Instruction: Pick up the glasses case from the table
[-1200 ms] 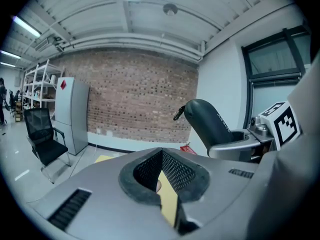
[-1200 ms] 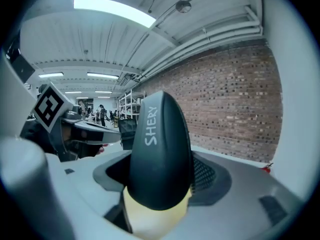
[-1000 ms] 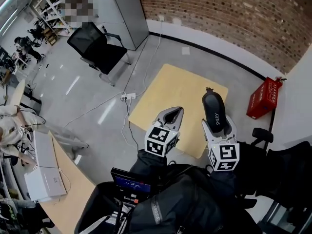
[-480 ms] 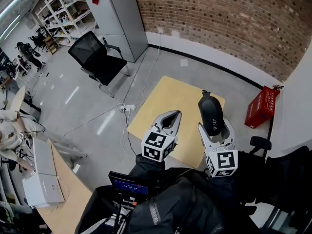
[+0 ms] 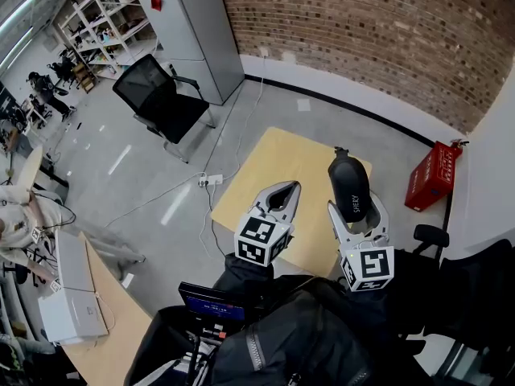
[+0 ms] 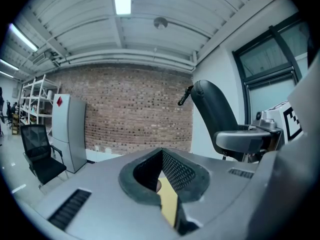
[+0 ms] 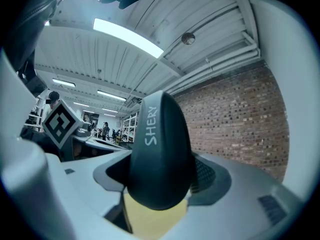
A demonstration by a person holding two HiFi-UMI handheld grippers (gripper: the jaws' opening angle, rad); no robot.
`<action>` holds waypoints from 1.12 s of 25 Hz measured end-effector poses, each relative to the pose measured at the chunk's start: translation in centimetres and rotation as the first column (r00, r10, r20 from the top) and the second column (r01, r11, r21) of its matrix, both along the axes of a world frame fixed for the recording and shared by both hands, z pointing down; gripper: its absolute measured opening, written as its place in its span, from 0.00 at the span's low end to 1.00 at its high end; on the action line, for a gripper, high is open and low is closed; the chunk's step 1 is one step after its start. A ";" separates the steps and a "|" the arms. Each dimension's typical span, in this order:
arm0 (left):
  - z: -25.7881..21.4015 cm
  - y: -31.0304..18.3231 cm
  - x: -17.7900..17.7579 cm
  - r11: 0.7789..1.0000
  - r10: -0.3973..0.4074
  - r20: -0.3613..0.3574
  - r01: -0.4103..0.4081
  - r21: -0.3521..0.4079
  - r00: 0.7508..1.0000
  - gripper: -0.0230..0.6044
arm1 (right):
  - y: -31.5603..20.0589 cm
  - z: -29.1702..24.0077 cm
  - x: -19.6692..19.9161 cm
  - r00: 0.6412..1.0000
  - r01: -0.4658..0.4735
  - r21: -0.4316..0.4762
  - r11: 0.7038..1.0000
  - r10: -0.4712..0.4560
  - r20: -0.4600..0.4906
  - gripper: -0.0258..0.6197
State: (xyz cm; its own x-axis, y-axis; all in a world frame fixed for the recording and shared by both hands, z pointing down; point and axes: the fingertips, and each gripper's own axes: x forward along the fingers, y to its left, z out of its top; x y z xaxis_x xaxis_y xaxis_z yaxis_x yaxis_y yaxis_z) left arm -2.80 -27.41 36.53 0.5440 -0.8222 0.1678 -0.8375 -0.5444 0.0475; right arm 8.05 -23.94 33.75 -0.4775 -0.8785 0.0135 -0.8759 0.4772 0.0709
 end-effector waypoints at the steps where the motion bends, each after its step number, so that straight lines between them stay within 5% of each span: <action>1: 0.0 0.0 0.1 1.000 0.001 0.000 -0.001 0.000 1.000 0.04 | 0.0 0.0 0.0 1.000 -0.001 0.001 1.000 0.001 -0.001 0.56; 28: 0.0 -0.1 0.1 1.000 0.001 -0.008 -0.001 -0.007 1.000 0.04 | 0.0 0.1 0.0 1.000 0.007 0.001 1.000 -0.007 -0.014 0.56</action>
State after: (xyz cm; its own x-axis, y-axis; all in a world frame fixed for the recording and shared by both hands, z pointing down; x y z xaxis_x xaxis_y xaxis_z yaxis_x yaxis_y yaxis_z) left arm -2.68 -27.50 36.58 0.5459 -0.8206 0.1692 -0.8367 -0.5446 0.0582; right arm 8.03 -23.96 33.86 -0.4837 -0.8750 0.0195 -0.8713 0.4836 0.0840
